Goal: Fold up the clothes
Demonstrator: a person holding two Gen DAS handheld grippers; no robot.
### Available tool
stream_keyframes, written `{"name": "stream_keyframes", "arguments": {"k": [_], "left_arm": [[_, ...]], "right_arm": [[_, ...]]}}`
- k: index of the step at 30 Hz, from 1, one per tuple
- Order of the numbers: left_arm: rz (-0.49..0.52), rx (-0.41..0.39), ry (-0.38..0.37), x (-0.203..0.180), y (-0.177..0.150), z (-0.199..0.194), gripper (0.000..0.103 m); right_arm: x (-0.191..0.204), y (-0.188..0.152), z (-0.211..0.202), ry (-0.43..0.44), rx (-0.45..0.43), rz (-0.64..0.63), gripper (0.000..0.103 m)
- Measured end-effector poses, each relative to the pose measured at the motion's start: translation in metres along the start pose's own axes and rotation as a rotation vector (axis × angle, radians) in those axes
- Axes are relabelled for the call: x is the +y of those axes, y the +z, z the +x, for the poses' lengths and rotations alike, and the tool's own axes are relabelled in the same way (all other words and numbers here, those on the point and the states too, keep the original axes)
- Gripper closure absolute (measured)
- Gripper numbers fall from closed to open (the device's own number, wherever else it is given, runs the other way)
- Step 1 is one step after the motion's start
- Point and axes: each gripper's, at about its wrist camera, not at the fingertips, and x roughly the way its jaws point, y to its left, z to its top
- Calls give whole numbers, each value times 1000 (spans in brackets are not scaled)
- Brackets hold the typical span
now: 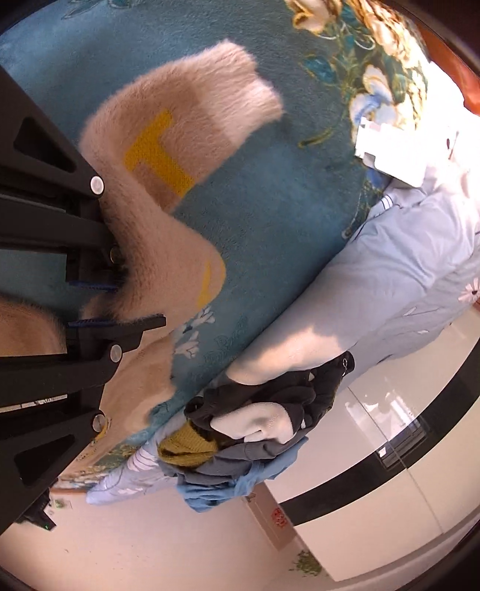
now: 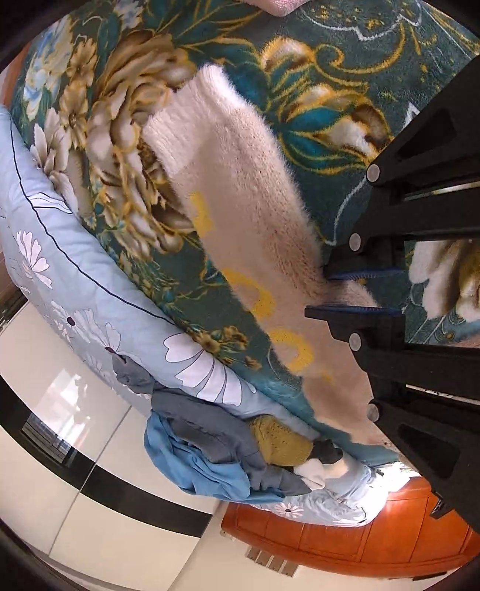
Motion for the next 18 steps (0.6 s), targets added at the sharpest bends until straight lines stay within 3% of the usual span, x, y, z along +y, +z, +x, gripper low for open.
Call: {"name": "stream_keyframes", "arguments": {"k": [3, 6, 8, 10, 15, 18], "left_arm": [[16, 21, -14, -8, -1, -3, 85], [62, 55, -17, -21, -7, -8, 69], [96, 89, -41, -28, -20, -13, 49], [139, 143, -63, -34, -40, -16, 42], [239, 306, -20, -36, -104, -12, 42], [249, 388, -22, -31, -137, -12, 42]], "right_arm": [[10, -1, -7, 7, -8, -30, 87], [21, -9, -18, 0, -9, -95, 77], [30, -22, -22, 6, 0, -134, 68], [32, -43, -24, 44, 38, -160, 63], [36, -113, -19, 130, 196, -209, 57], [34, -150, -12, 129, 271, -217, 57]]}}
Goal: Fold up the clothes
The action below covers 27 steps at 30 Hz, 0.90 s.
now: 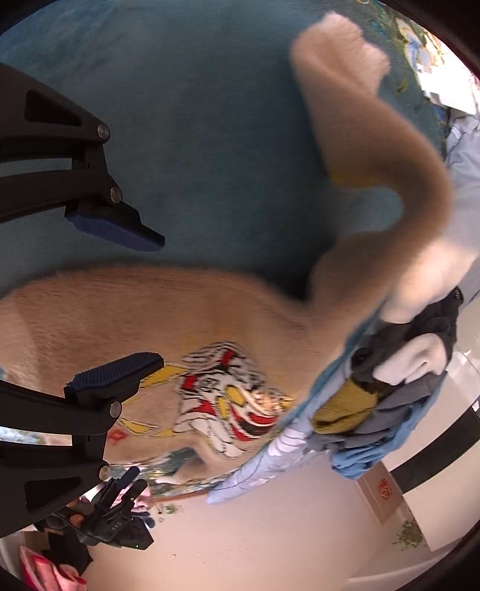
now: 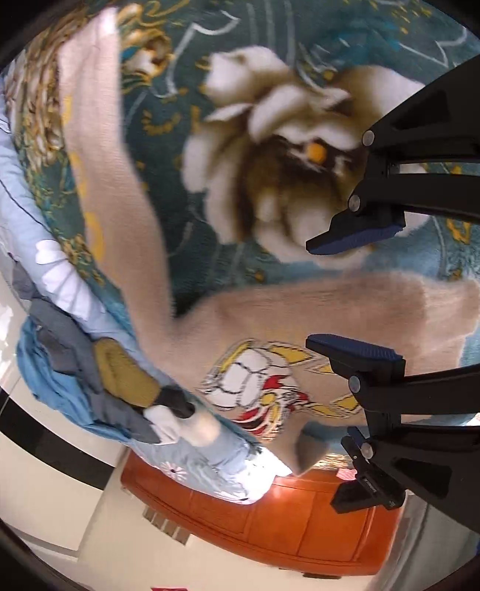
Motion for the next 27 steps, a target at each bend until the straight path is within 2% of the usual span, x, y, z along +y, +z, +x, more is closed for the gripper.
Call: {"name": "stream_keyframes", "arguments": {"k": [3, 8, 10, 11, 12, 13, 16, 22, 27], "left_arm": [[-4, 46, -31, -2, -26, 6, 42], [35, 42, -48, -13, -50, 0, 44], [27, 35, -53, -11, -55, -4, 46], [26, 20, -43, -9, -57, -7, 59], [25, 5, -34, -8, -59, -11, 71], [10, -9, -32, -5, -60, -14, 89], [-54, -42, -80, 5, -62, -29, 91], [-3, -27, -89, -4, -91, -57, 91], [12, -3, -72, 2, -124, -74, 91]], "right_arm": [[-2, -24, 10, 3, 24, 40, 57], [-2, -52, 13, 60, 5, 137, 57], [-2, -59, 10, 71, -17, 182, 68], [-2, -62, 9, 77, -18, 200, 84], [0, -64, 7, 74, -25, 206, 90], [2, -66, 3, 72, -36, 200, 90], [15, -71, -13, 86, -60, 167, 91], [32, -95, -48, 95, -78, 93, 92], [14, -125, -68, 73, -96, 111, 94]]}}
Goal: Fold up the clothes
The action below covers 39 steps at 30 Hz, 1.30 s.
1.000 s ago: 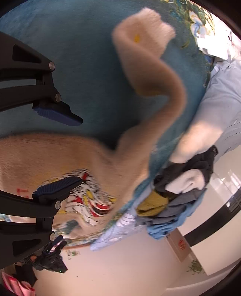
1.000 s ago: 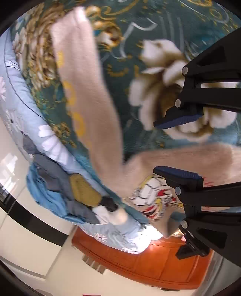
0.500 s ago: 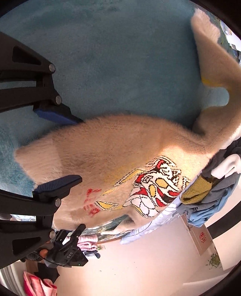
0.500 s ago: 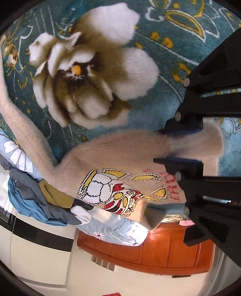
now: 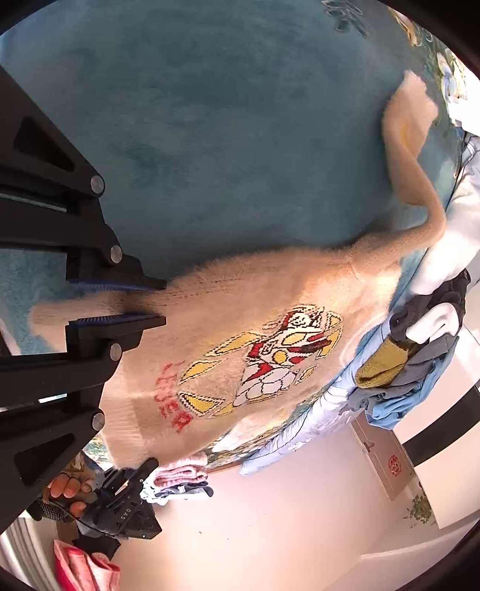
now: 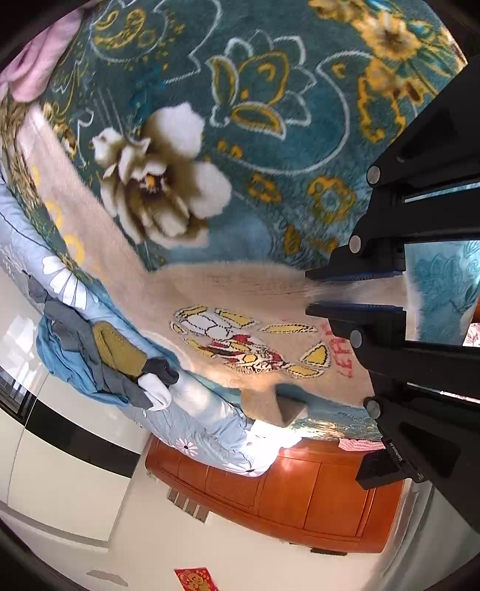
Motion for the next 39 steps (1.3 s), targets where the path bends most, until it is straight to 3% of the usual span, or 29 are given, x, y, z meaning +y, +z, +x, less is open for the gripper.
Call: {"name": "stream_keyframes", "arguments": {"k": [3, 6, 10, 13, 15, 16, 17, 21, 25, 30, 34, 35, 36, 37, 38, 39], "left_arm": [[-18, 20, 21, 8, -11, 0, 92], [-63, 22, -5, 20, -13, -3, 92], [-72, 12, -49, 21, -5, -13, 91], [-87, -8, -68, 25, 2, -25, 89], [-105, -40, -51, 30, 13, -26, 75], [-118, -64, -41, 35, 20, -30, 60], [-144, -93, -27, 42, 28, -33, 51], [-331, -222, -73, 79, 71, -42, 48], [-450, -343, 34, 109, 115, -45, 45], [-518, -386, 112, 135, 157, -31, 45], [-535, -405, 139, 150, 178, -19, 47], [-543, -408, 156, 153, 182, -18, 52], [-551, -410, 177, 157, 185, -17, 60], [-561, -406, 192, 160, 187, -16, 80], [-573, -405, 209, 163, 188, -16, 93], [-577, -416, 203, 164, 189, -18, 93]], "right_arm": [[-21, -8, 0, -11, 12, 54, 95], [-27, -10, -1, -22, 12, 64, 95], [-3, -4, -6, -83, -4, -44, 95], [14, -1, -10, -183, -39, -138, 94], [16, 4, -9, -267, -56, -156, 94], [16, 5, -8, -316, -59, -160, 94], [16, 7, -8, -364, -62, -165, 94], [24, 3, 3, -351, -28, -206, 93], [38, -3, 23, -327, 7, -242, 82], [43, -3, 41, -310, 37, -238, 75], [43, -1, 47, -313, 49, -233, 73], [42, -1, 47, -312, 52, -232, 73], [42, 0, 47, -311, 54, -230, 72], [41, 1, 48, -311, 54, -227, 72], [40, 1, 48, -310, 54, -224, 71], [39, 2, 48, -308, 54, -220, 71]]}}
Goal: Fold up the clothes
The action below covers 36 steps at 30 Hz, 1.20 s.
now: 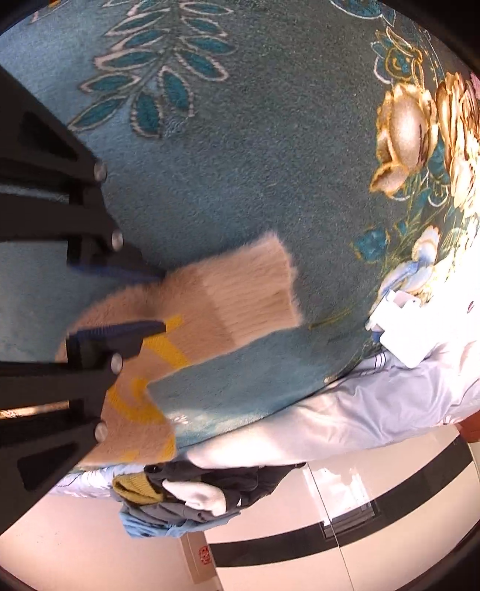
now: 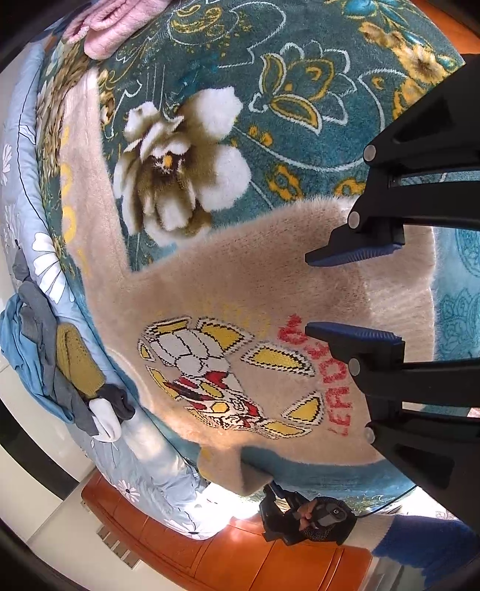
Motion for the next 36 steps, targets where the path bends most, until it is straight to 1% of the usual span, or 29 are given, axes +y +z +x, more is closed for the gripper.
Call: {"name": "stream_keyframes", "arguments": {"k": [3, 7, 9, 11, 15, 17, 18, 21, 22, 25, 26, 28, 30, 32, 34, 35, 36], "left_arm": [[25, -55, -32, -10, 2, -12, 95], [164, -167, -114, -65, 4, -51, 96], [259, -209, -192, -106, 0, -70, 96], [369, -238, -280, -150, -13, -86, 96], [534, -181, -424, -232, -48, -79, 96], [613, -135, -450, -263, -77, -63, 96], [644, -105, -452, -276, -92, -52, 96], [680, 34, -450, -301, -139, -4, 96], [700, 69, -432, -308, -156, 13, 96], [747, 174, -350, -319, -198, 70, 96], [750, 209, -323, -315, -213, 83, 96], [759, 259, -273, -309, -235, 106, 96], [760, 297, -244, -296, -256, 112, 96], [769, 313, -217, -288, -265, 120, 96], [779, 333, -199, -281, -271, 124, 96], [783, 350, -196, -278, -272, 127, 96], [786, 368, -196, -276, -273, 129, 95]], "right_arm": [[-5, 2, 0, 6, 0, 11, 71], [-10, 5, 0, 10, -1, 18, 71], [-13, 7, 1, 14, -2, 21, 71], [-16, 10, 2, 22, -5, 32, 71], [-23, 15, 3, 37, -11, 49, 71], [-28, 16, 3, 42, -15, 58, 71], [-30, 17, 3, 44, -18, 64, 71], [-41, 19, 1, 40, -31, 87, 70], [-45, 20, 1, 41, -32, 97, 70], [-59, 22, -1, 39, -43, 121, 70], [-63, 23, -2, 37, -47, 128, 70], [-73, 27, -4, 39, -56, 146, 70], [-82, 34, -5, 45, -66, 163, 70], [-91, 48, -6, 45, -81, 177, 70], [-100, 68, -6, 44, -112, 196, 62], [-105, 80, -6, 44, -133, 209, 54], [-110, 91, -7, 45, -153, 222, 53]]}}
